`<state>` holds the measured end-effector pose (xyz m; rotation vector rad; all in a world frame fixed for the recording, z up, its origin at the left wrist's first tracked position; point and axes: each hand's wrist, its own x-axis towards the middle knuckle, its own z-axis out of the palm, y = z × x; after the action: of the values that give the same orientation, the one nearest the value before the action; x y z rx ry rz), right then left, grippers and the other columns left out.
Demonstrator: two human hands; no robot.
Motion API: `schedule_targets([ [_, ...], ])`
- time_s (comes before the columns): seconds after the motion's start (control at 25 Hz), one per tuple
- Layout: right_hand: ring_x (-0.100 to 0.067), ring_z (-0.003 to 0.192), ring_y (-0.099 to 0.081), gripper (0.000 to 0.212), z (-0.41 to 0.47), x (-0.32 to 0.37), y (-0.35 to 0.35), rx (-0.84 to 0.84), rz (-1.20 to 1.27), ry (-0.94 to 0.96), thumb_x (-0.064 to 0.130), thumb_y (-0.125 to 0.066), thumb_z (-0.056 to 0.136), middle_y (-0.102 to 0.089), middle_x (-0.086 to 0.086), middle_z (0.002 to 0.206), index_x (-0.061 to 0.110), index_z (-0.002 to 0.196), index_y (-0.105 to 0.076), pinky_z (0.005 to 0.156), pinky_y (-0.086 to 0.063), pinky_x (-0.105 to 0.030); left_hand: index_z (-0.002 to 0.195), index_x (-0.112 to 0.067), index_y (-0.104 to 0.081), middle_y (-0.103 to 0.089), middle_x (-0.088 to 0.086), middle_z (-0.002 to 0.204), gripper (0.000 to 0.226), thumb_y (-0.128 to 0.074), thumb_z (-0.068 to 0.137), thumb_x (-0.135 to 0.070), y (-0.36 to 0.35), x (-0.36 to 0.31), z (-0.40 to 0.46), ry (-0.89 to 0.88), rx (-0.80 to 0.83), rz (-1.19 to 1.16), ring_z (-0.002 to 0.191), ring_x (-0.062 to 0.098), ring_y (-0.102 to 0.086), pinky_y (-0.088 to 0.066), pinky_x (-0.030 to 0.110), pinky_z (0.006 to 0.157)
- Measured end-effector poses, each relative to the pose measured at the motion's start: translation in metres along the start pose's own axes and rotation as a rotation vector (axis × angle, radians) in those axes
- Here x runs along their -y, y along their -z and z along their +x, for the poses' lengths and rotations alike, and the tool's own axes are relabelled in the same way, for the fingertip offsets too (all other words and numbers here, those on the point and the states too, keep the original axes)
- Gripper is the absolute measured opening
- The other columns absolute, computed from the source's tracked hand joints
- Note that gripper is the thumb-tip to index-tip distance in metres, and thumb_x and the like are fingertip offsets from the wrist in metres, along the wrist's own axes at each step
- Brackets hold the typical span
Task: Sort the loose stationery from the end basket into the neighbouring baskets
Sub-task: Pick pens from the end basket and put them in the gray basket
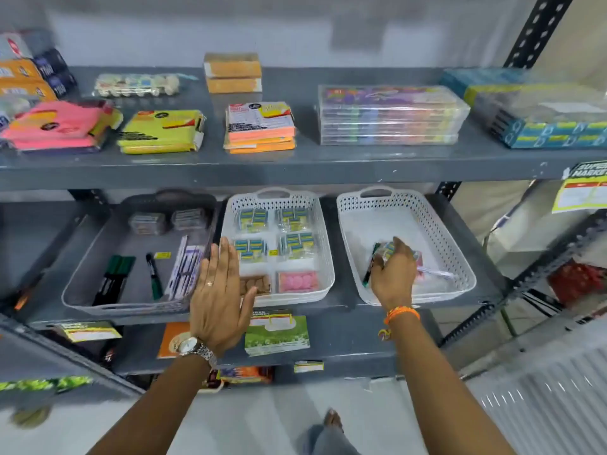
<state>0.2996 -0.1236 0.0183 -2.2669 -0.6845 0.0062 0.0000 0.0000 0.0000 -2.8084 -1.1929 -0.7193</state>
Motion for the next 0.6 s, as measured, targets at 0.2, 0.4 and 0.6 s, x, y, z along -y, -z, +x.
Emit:
schedule_targets([
  [0.2,-0.039,0.101,-0.068,0.034,0.028,-0.007,-0.025,0.253,-0.242,-0.131,0.027,-0.070,0.085,-0.071,-0.025,0.105,-0.003,0.102,-0.066,0.086,-0.052,-0.039,0.160,-0.001,-0.013,-0.009,0.014,0.170,0.075,-0.028,0.100,-0.045,-0.029,0.007,-0.019,0.054,0.101,-0.046,0.158,0.028,-0.009,-0.012,0.044,0.128],
  [0.4,-0.038,0.096,-0.071,0.025,0.053,-0.015,-0.041,0.290,-0.392,-0.090,0.013,-0.068,0.080,-0.073,-0.022,0.102,-0.001,0.102,-0.068,0.079,-0.057,-0.037,0.138,-0.005,-0.056,-0.051,0.015,0.149,0.053,-0.031,0.103,-0.036,-0.051,0.012,-0.028,0.066,0.079,-0.150,0.138,0.037,-0.046,-0.032,0.050,0.118],
  [0.6,-0.040,0.095,-0.072,0.039,0.054,-0.017,-0.052,0.282,-0.564,0.022,0.015,-0.072,0.082,-0.072,-0.020,0.110,0.003,0.118,-0.064,0.079,-0.061,-0.046,0.092,0.000,-0.067,-0.068,0.020,0.103,0.044,-0.032,0.103,-0.025,-0.060,0.011,-0.029,0.088,-0.039,-0.119,0.097,0.046,-0.062,-0.041,0.054,0.104],
])
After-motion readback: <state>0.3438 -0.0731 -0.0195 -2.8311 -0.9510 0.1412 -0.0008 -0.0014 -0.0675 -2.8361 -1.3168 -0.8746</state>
